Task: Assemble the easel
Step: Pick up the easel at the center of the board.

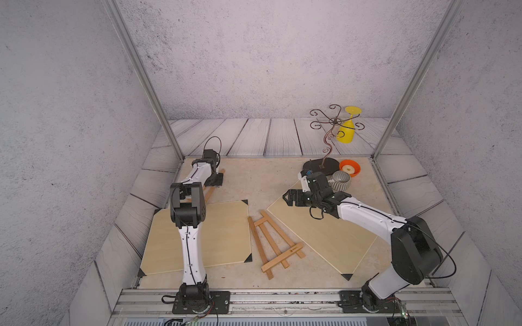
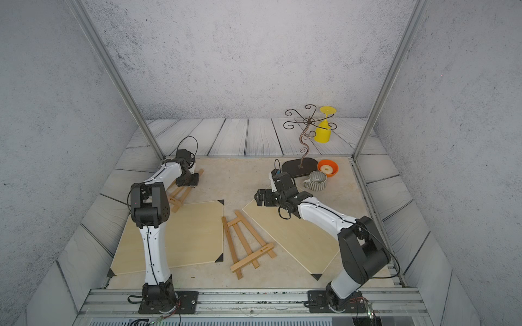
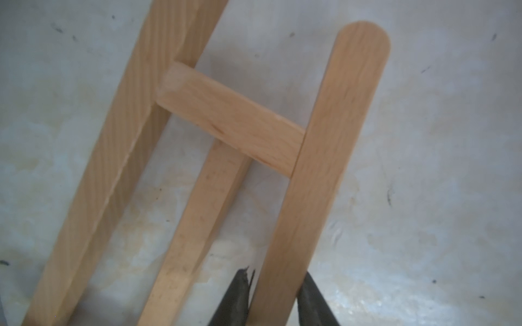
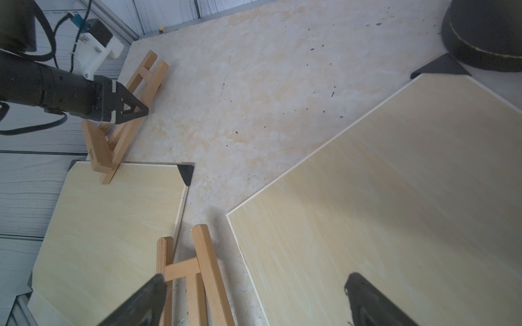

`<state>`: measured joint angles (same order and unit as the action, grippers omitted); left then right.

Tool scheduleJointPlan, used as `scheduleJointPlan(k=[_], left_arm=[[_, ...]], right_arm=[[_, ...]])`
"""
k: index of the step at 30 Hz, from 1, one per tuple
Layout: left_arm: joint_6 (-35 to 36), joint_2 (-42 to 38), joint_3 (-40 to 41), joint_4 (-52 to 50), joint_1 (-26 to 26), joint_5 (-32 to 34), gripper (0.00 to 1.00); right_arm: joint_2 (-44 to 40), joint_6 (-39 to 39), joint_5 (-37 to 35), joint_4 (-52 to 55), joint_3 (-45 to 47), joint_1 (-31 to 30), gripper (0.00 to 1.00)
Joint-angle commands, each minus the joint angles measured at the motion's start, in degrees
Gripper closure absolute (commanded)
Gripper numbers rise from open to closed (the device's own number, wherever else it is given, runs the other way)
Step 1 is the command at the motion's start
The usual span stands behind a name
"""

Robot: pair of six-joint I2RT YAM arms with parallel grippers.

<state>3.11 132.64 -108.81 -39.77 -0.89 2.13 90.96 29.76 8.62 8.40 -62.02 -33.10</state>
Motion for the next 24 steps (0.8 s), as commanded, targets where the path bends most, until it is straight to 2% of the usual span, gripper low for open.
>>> scheduleJointPlan(k=[1,8,13,17,21,24], left_arm=[[1.06,1.55,-2.10,0.20,-2.07,1.22,0.73],[1.19,3.41,-6.92,-0.80,-3.90,1.79,0.82],[0.22,1.40,-8.77,0.00,-4.13,2.44,0.92],[-1.10,-2.65,-8.36,2.24,-4.21,1.34,1.00],[-3.17,-8.45,-6.40,4.80,-4.31,0.39,1.00],[-5.99,-14.29,-1.94,8.33,-4.31,-2.76,1.00]], right_arm=[[-2.90,-0.70,-2.08,0.69,1.00,-0.13,0.01],[-3.58,-1.19,-3.00,1.30,1.22,0.01,0.01],[-4.29,-1.19,-3.41,1.79,1.12,0.37,0.01],[-5.51,-1.34,-3.96,2.43,0.73,0.70,0.01],[-6.63,-1.61,-4.14,3.07,0.00,0.86,0.01],[-7.10,-2.15,-4.83,3.80,-1.35,0.85,0.01]])
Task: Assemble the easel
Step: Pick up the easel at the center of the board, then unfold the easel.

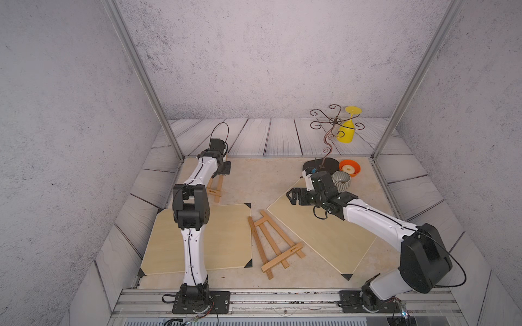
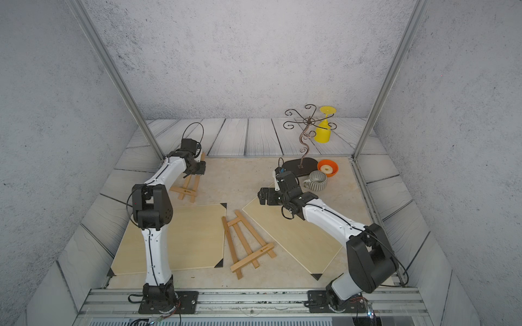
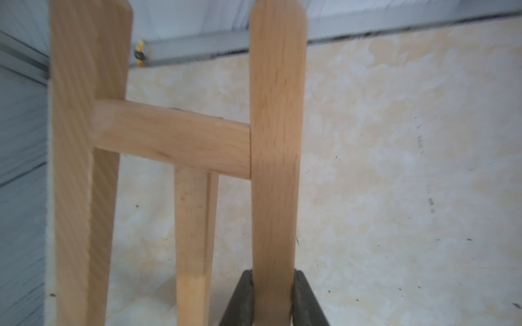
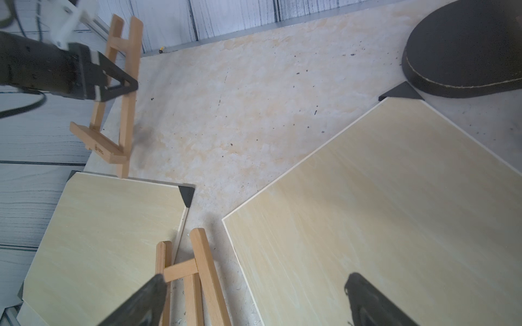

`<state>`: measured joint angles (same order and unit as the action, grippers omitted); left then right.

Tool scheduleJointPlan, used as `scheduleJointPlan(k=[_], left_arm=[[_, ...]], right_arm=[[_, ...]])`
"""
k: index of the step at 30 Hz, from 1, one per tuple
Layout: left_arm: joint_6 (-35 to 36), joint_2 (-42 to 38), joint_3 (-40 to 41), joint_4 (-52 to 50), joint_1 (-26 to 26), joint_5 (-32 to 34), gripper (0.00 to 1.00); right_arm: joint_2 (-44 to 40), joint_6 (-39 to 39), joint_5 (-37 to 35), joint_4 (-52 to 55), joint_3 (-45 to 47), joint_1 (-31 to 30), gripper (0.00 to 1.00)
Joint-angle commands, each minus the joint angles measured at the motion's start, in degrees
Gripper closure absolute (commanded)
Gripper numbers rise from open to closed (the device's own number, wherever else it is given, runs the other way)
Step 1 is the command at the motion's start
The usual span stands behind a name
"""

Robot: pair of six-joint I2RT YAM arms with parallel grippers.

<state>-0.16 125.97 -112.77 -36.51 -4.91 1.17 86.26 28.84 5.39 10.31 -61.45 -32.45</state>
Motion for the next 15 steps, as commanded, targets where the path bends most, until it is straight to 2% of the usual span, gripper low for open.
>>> scheduleJointPlan(k=[1,11,13,15], left_arm=[[-3.48,-9.68,3.89,6.64,-0.28,-3.17,1.00],[-15.83,-32.01,25.56,18.88,-0.54,-16.88,1.00],[-17.52,-35.44,27.59,17.90,-0.80,-18.01,1.00],[-19.34,-39.33,30.68,19.30,-1.19,-22.42,1.00]], right_arm=[[-2.53,-1.47,-1.73,1.91,-2.28,0.19,0.01],[-0.75,-3.69,-0.55,-1.49,-6.97,0.30,0.01],[0.36,-4.42,1.98,-4.06,-7.48,0.21,0.01],[1.81,-5.35,5.91,-6.93,-8.23,-0.02,0.01]])
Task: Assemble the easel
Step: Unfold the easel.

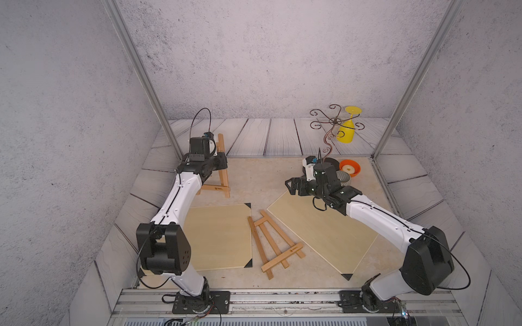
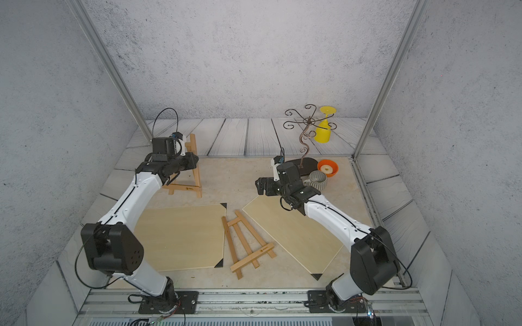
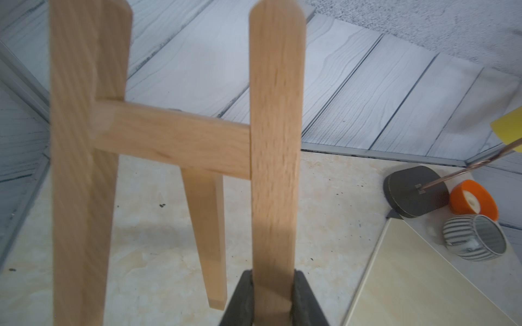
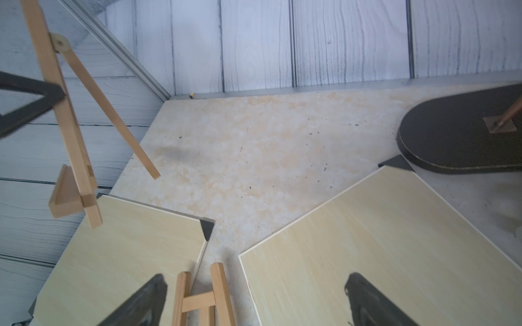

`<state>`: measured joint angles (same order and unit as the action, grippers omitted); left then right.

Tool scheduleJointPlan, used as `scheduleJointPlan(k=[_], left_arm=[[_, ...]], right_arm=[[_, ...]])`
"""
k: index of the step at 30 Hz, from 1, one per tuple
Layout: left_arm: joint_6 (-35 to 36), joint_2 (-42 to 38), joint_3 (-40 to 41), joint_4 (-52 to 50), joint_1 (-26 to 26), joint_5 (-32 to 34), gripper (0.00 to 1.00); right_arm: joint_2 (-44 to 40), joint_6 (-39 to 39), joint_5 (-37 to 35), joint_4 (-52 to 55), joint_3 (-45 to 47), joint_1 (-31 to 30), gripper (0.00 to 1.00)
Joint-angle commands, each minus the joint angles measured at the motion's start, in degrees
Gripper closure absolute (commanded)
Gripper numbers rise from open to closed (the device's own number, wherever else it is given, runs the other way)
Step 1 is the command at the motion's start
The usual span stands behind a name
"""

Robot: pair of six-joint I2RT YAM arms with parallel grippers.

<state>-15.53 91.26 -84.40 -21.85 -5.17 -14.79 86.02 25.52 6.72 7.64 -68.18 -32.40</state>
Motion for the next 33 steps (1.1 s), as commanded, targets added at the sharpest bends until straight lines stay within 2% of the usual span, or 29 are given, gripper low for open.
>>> scheduleJointPlan(k=[1,9,19,29,33], left_arm=[[-4.86,-6.29,3.53,4.95,-1.30,-7.68,1.00],[-10.34,-19.80,11.63,6.15,-6.34,-12.38,1.00],[-13.48,-27.30,15.33,6.28,-11.07,-11.82,1.00],[-16.50,-31.41,18.47,9.12,-13.84,-12.25,1.00],[-15.85,-32.07,18.22,7.57,-14.15,-11.85,1.00]], right_arm=[[2.63,-2.34,5.45,-5.92,-1.44,-0.24,0.01],[9.11,-5.75,9.59,-10.84,-5.65,-2.38,0.01],[10.40,-11.35,11.91,-12.72,-5.68,-8.68,0.01],[15.39,-13.59,8.50,-10.23,-9.81,-12.36,0.01],[16.31,-14.17,3.18,-7.75,-11.00,-12.68,0.01]])
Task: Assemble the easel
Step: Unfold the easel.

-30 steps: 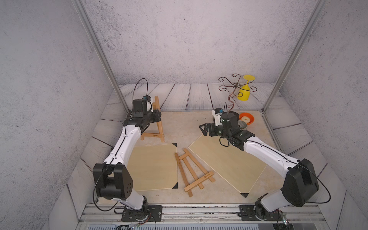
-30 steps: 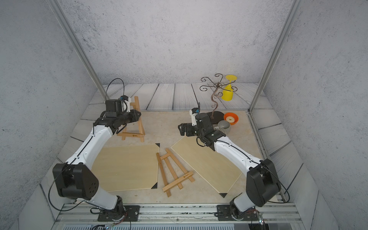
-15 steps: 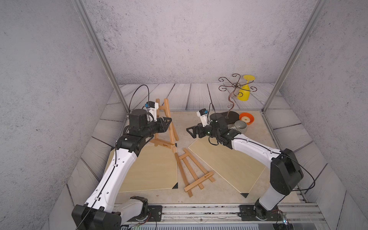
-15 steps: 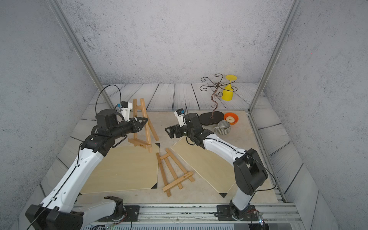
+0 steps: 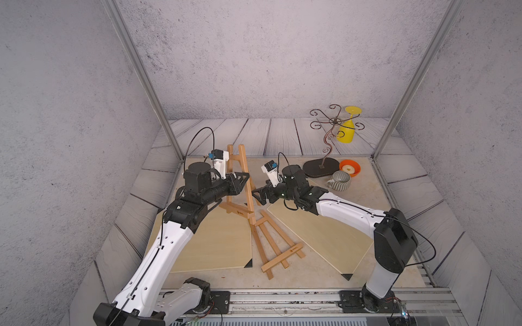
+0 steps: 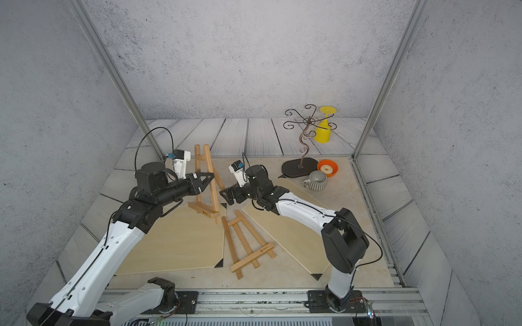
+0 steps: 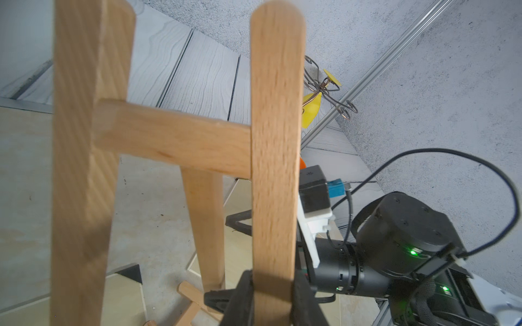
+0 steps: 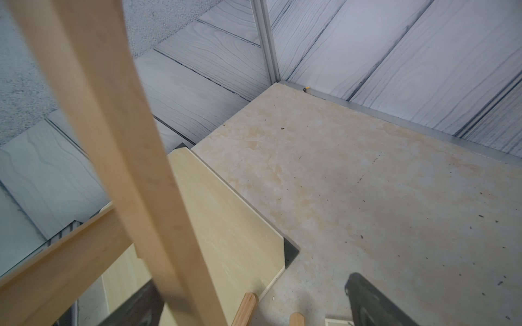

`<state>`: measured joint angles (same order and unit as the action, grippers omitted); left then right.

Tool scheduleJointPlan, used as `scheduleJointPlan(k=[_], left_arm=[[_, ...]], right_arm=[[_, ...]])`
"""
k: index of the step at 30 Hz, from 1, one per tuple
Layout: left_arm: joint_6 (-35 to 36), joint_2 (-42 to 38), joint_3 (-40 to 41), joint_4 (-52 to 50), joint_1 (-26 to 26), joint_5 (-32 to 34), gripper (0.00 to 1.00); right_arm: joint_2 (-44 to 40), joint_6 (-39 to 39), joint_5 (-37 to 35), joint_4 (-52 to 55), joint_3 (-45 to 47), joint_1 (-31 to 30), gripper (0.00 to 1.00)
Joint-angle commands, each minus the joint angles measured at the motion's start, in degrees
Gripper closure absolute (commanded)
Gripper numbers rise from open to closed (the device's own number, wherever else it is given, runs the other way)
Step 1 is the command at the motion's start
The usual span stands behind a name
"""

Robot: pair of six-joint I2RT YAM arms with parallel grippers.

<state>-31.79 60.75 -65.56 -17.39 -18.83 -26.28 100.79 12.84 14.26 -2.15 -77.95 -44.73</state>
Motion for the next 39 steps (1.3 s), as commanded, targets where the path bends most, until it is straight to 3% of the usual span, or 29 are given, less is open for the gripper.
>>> scheduleJointPlan(k=[1,9,19,25,31,36,39], left_arm=[[0.78,-1.60,-0.75,2.54,-0.51,-0.34,1.00],[1.54,-1.79,-1.37,-1.66,-0.59,-2.53,1.00],[2.26,-0.83,-1.76,-2.31,-0.68,-2.91,1.00],[2.85,0.10,-1.87,-1.78,-1.01,-2.42,1.00],[3.96,2.90,0.10,5.58,-1.21,4.39,1.00],[5.97,8.70,0.83,12.77,-1.29,9.56,1.00],[8.34,13.85,-2.01,13.78,-1.30,12.14,1.00]], right_arm=[[1.30,-1.57,-6.45,1.71,-0.84,-0.36,0.01],[1.50,-3.96,-17.26,5.28,-3.45,0.67,0.01],[2.15,-2.67,-20.84,7.58,-6.00,3.81,0.01],[2.36,-3.28,-19.72,8.94,-7.63,4.65,0.01],[-3.15,-2.80,-8.72,4.67,-0.89,4.65,0.01],[-7.50,-0.62,-13.60,9.36,0.95,4.94,0.01],[-9.56,0.73,-12.87,11.17,1.45,5.77,0.01]])
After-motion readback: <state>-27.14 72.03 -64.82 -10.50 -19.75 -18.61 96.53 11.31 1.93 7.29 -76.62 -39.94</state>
